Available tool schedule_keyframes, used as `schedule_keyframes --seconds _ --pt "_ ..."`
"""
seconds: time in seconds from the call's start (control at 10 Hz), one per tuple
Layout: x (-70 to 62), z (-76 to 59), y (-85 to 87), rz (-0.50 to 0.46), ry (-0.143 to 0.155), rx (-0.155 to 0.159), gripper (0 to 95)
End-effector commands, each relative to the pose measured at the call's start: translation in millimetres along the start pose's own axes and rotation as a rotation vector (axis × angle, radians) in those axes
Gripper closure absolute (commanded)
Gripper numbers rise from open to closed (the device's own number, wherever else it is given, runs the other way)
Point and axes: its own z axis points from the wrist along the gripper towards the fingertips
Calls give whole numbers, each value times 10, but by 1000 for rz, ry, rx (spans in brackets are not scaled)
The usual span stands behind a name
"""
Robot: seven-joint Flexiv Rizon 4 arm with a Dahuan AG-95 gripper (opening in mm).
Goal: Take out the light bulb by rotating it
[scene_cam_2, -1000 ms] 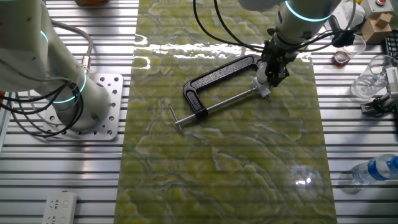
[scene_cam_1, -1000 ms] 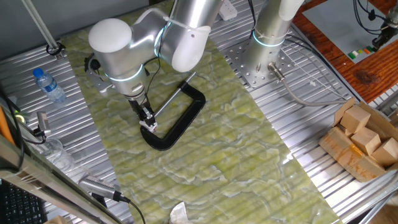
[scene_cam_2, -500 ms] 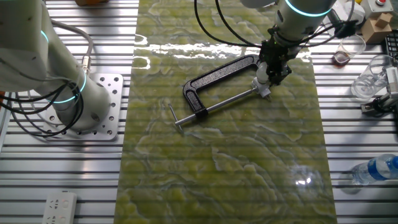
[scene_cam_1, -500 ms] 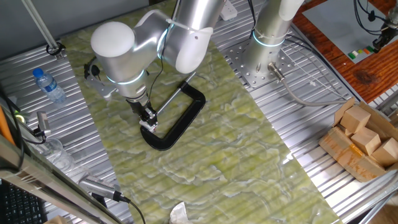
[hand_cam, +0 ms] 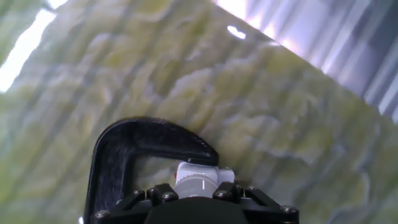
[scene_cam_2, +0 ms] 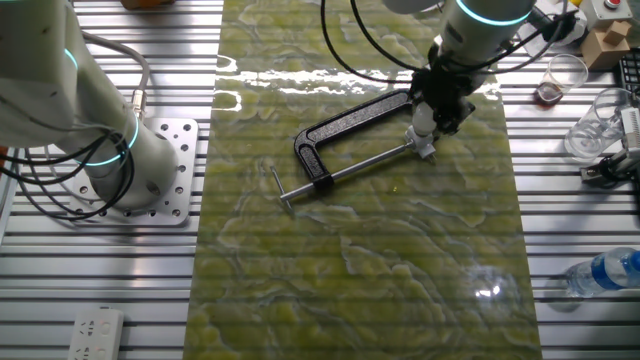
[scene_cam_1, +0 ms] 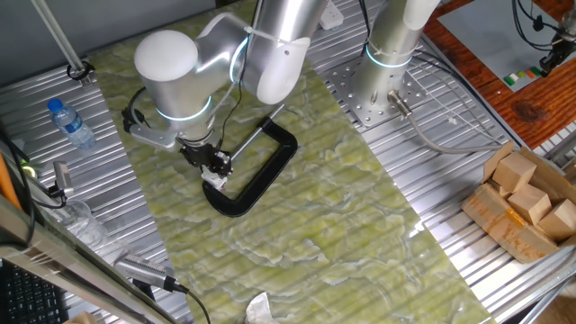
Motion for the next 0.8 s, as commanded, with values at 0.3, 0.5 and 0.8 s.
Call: schedule_keyframes --seconds 0.3,0.5,0.8 --pt "-15 -6 4 -406 -5 -2 950" --pt "-15 -5 4 -526 -8 -4 950" --pt "-15 -5 6 -643 -2 -3 950"
